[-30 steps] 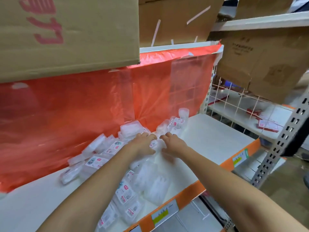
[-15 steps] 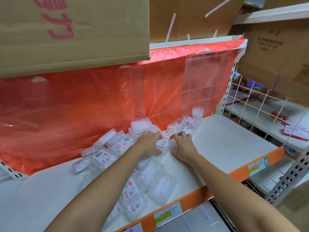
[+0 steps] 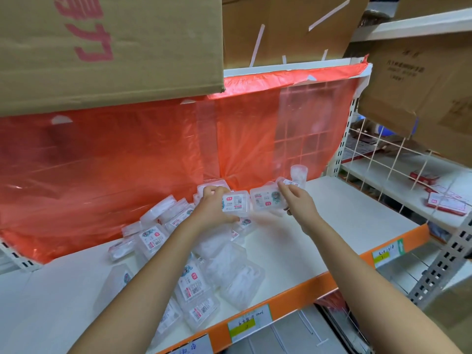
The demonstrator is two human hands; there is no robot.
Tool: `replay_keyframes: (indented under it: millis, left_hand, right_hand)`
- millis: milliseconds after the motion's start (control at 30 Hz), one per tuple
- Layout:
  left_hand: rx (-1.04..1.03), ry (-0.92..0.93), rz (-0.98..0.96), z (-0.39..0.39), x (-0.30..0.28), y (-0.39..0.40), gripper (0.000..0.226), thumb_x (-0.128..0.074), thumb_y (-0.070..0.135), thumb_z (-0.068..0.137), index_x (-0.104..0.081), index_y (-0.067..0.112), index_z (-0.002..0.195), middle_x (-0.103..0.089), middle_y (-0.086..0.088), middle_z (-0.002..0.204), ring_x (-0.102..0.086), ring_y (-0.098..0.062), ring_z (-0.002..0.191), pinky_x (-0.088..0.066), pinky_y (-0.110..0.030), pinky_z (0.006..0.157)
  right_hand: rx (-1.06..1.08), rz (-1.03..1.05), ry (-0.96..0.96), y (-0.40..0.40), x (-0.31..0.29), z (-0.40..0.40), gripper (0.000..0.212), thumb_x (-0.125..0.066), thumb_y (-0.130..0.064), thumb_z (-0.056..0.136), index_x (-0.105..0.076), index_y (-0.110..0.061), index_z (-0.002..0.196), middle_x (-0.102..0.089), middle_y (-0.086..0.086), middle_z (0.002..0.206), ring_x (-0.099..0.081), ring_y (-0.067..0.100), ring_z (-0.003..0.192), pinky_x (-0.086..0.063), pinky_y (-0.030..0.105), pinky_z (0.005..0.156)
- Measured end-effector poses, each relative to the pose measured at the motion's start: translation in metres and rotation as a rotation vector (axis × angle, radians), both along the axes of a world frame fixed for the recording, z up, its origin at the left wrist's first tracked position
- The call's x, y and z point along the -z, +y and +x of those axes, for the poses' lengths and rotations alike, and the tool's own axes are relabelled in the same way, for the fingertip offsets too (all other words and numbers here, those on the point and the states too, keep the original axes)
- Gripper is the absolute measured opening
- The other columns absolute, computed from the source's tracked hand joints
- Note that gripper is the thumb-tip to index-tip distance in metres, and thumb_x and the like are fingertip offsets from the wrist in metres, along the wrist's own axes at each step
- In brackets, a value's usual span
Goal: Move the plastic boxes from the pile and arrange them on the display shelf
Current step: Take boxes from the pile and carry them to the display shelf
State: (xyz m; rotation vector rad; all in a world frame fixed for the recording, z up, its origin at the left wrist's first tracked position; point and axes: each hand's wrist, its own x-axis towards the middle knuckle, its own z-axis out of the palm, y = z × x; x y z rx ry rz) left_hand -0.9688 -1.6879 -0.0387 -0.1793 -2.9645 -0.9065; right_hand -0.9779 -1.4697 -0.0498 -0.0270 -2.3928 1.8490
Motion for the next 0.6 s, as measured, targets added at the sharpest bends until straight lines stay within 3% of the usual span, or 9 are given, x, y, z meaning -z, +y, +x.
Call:
replay_keyframes:
  millis: [100,200,367,500,600]
  left_hand:
    - [-0.029,0.016,0.095,0.016,-0.005,-0.004,0.069,-0.078,0.03,0.073,-0.04,0.028,0.131,-0.033,0.0,0.129,-0.046,-0.015,0.109,-0.042,-0.031,0.092]
    - [-0.064,0.065,0.175,0.038,-0.007,-0.009,0.068,-0.076,0.026,0.077,-0.038,0.027,0.133,-0.032,0.002,0.127,-0.044,-0.009,0.1,-0.035,-0.021,0.085]
    - [-0.105,0.136,0.264,0.071,-0.002,-0.01,0.073,-0.078,0.021,0.075,-0.039,0.03,0.135,-0.03,0.005,0.129,-0.042,-0.004,0.105,-0.032,-0.014,0.087]
    - [-0.156,0.176,0.315,0.089,0.008,-0.013,0.072,-0.078,0.018,0.075,-0.039,0.033,0.135,-0.028,0.011,0.125,-0.034,0.003,0.102,-0.029,-0.004,0.079]
    - [-0.18,0.187,0.322,0.096,0.017,-0.014,0.072,-0.078,0.016,0.074,-0.04,0.031,0.133,-0.028,0.01,0.123,-0.038,0.0,0.102,-0.03,0.001,0.074]
  right_hand:
    - [-0.036,-0.149,-0.046,-0.004,-0.01,0.016,0.036,-0.044,-0.042,0.097,-0.064,-0.014,0.089,-0.063,-0.001,0.078,-0.048,0.013,0.062,-0.038,0.023,0.058]
    - [-0.045,-0.225,-0.072,-0.008,-0.013,0.031,0.039,-0.041,-0.044,0.098,-0.064,-0.017,0.083,-0.064,-0.001,0.076,-0.049,0.014,0.061,-0.04,0.024,0.061]
    - [-0.107,-0.256,-0.129,-0.018,-0.007,0.049,0.049,-0.037,-0.05,0.098,-0.066,-0.01,0.096,-0.066,0.003,0.084,-0.047,0.014,0.061,-0.043,0.025,0.064]
    - [-0.171,-0.279,-0.179,-0.024,0.001,0.056,0.049,-0.033,-0.052,0.098,-0.066,-0.016,0.101,-0.067,-0.002,0.084,-0.047,0.011,0.064,-0.044,0.024,0.061]
    - [-0.232,-0.249,-0.202,-0.028,0.006,0.058,0.042,-0.036,-0.049,0.098,-0.062,-0.017,0.104,-0.065,-0.003,0.086,-0.049,0.011,0.067,-0.043,0.024,0.058]
